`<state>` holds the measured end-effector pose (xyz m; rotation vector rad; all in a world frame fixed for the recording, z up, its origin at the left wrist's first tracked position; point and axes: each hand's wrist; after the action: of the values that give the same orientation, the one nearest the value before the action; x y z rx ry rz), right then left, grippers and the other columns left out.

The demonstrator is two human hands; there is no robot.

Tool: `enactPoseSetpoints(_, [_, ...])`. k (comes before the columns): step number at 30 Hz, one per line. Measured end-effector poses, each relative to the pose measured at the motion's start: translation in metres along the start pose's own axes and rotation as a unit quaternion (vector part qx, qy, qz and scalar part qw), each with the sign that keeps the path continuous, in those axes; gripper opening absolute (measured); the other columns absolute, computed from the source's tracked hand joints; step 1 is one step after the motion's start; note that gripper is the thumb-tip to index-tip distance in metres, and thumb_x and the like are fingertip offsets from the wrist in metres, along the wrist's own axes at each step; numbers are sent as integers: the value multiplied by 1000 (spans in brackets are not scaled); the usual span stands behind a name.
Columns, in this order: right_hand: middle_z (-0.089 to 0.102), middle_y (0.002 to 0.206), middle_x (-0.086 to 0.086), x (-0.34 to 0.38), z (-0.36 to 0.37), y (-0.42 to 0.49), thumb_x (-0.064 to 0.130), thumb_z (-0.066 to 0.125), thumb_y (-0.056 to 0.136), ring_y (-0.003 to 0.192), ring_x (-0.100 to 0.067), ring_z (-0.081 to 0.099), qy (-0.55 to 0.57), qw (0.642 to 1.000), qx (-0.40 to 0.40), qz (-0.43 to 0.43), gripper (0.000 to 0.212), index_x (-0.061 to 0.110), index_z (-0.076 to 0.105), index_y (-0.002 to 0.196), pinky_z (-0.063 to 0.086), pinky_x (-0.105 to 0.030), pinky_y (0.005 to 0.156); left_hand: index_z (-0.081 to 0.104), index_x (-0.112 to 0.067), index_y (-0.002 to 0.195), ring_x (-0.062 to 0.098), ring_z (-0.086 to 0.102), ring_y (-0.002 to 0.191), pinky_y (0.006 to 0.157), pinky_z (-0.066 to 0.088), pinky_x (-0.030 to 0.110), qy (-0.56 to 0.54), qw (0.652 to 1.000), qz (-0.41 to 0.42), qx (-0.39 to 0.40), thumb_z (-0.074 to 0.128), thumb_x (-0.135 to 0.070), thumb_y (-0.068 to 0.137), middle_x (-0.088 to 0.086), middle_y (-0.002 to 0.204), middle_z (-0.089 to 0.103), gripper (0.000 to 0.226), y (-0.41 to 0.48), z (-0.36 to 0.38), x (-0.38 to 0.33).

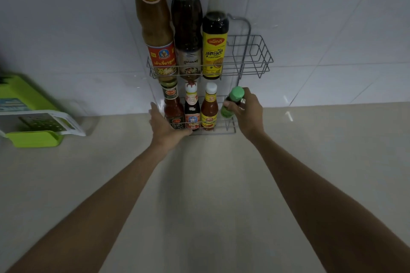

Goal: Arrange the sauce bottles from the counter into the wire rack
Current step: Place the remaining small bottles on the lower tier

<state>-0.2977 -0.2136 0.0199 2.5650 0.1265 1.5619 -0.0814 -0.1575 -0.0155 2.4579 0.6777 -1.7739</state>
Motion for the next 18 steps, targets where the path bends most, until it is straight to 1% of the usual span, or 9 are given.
enactPoseSetpoints(2, [60, 105, -12, -12, 9, 12, 34, 74, 81, 93, -26, 59, -37, 999, 40, -4, 40, 9, 58, 107, 51, -33, 77, -9, -24, 151, 18, 27, 141, 116, 26, 41, -33, 999, 21, 15, 91, -16, 54, -2, 155, 22, 139, 4, 4, 1])
enactPoseSetpoints(4, [63, 104, -10, -19, 12, 19, 33, 74, 81, 93, -27, 61, -62, 995, 75, -5, 39, 8, 59, 107, 52, -37, 78, 8, -14, 149, 15, 43, 127, 102, 39, 28, -50, 997, 58, 10, 83, 3, 63, -3, 139, 38, 115, 4, 11, 4])
enactPoseSetpoints(7, [66, 103, -9, -27, 13, 21, 37, 73, 81, 92, -26, 61, -121, 986, 111, -4, 42, 8, 58, 107, 51, -37, 76, 22, -13, 141, 20, 54, 116, 79, 50, 9, -63, 993, 97, -6, 78, 13, 64, 8, 129, 49, 99, 3, 19, 8])
enactPoseSetpoints(8, [67, 104, -9, -31, 15, 20, 41, 72, 81, 93, -26, 62, -147, 983, 112, -6, 44, 9, 57, 108, 51, -37, 76, 22, -13, 141, 19, 54, 115, 79, 51, 8, -67, 993, 101, -10, 77, 13, 64, 8, 129, 49, 99, 4, 19, 10])
enactPoseSetpoints(10, [65, 110, -9, -34, 19, 13, 46, 73, 78, 99, -27, 61, -189, 976, 110, -7, 53, 11, 53, 113, 52, -40, 80, 19, -16, 142, 19, 54, 118, 93, 52, 22, -74, 992, 103, 5, 78, 12, 64, 7, 132, 48, 102, 3, 18, 9])
enactPoseSetpoints(12, [59, 126, -12, -42, 23, 1, 38, 79, 74, 116, -28, 54, -211, 971, 116, -14, 72, 8, 44, 129, 46, -43, 97, 10, -19, 148, 15, 49, 126, 105, 43, 33, -58, 994, 94, 24, 80, 7, 67, 4, 142, 43, 109, 0, 17, 9])
enactPoseSetpoints(14, [33, 152, -18, -50, 25, -17, 29, 76, 78, 143, -31, 26, -285, 949, 135, -17, 94, 3, 19, 147, 21, -43, 119, -6, -17, 151, 9, 37, 131, 109, 32, 29, -19, 997, 60, 35, 77, -1, 75, -3, 148, 33, 114, -8, 15, 8])
enactPoseSetpoints(16, [4, 162, -18, -56, 21, -31, 25, 69, 84, 149, -31, -3, -337, 928, 159, -5, 101, 2, -2, 151, 1, -42, 121, -7, -15, 152, 20, 21, 145, 117, 22, 37, 93, 994, 48, 28, 74, -13, 80, 1, 156, 21, 107, -13, 12, 12])
enactPoseSetpoints(18, [-4, 162, -16, -49, 14, -40, 28, 66, 86, 149, -31, -10, -353, 916, 192, 1, 101, 5, -6, 152, 0, -45, 120, -7, -12, 153, 30, -7, 150, 121, 6, 49, 277, 959, 26, 61, 64, -26, 87, 9, 163, -2, 98, -27, 6, 10])
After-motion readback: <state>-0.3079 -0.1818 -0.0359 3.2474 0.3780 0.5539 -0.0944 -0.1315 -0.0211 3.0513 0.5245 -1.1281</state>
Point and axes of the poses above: each hand's wrist, its own y-axis towards the middle knuckle, its own z-axis out of the palm, x = y × z
